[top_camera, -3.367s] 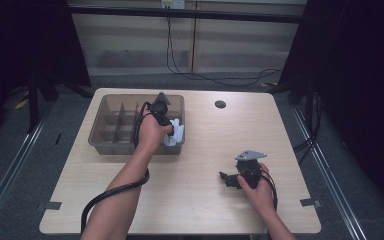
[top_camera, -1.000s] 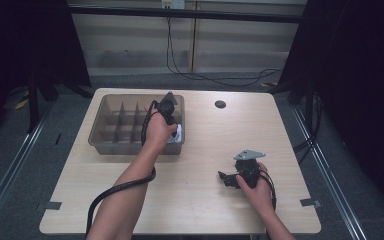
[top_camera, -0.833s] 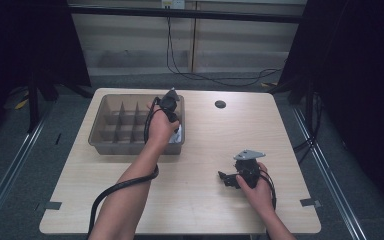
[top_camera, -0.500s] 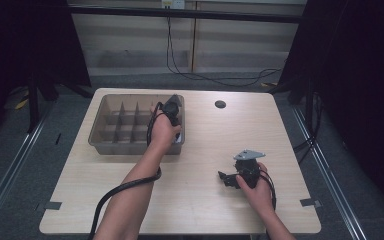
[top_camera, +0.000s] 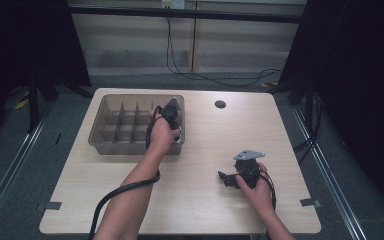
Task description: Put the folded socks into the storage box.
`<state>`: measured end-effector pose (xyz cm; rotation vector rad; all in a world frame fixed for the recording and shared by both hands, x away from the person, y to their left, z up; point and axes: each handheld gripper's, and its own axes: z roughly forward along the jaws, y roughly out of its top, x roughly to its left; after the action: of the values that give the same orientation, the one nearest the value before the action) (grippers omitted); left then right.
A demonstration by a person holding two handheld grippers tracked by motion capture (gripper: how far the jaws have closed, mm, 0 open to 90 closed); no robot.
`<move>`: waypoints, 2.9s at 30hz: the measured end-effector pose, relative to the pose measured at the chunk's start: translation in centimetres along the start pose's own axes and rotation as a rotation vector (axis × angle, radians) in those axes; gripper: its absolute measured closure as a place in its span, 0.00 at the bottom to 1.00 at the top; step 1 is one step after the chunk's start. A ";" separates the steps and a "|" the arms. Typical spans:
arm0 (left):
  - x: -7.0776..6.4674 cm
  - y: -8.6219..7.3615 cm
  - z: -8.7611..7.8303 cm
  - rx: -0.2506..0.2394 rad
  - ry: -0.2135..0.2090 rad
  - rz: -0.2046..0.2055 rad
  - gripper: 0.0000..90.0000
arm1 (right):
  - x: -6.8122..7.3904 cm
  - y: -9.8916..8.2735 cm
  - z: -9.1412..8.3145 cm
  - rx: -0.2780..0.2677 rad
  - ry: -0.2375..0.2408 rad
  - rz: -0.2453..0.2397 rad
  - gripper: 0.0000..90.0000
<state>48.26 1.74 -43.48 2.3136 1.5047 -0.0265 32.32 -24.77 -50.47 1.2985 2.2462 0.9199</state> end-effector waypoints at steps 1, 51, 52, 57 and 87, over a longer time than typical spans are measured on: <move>0.1 0.0 -0.4 0.000 0.003 0.016 0.82 | 0.0 0.0 0.0 0.000 0.000 0.000 0.12; -1.0 -3.3 -6.6 -0.107 -0.057 0.095 0.37 | 0.0 0.0 0.1 -0.002 0.003 -0.002 0.12; -1.0 -3.4 -6.7 -0.106 -0.057 0.100 0.37 | 0.0 0.0 0.1 -0.002 0.003 -0.002 0.12; -1.0 -4.0 -6.8 -0.108 -0.064 0.096 0.35 | 0.0 0.0 0.1 -0.002 0.003 -0.002 0.12; 1.2 -8.1 -7.6 -0.104 -0.097 0.072 0.32 | 0.0 0.0 0.0 0.001 0.005 -0.002 0.12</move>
<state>40.12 8.14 -39.11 2.2487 1.3427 -0.0397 32.34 -24.75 -50.47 1.2954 2.2522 0.9221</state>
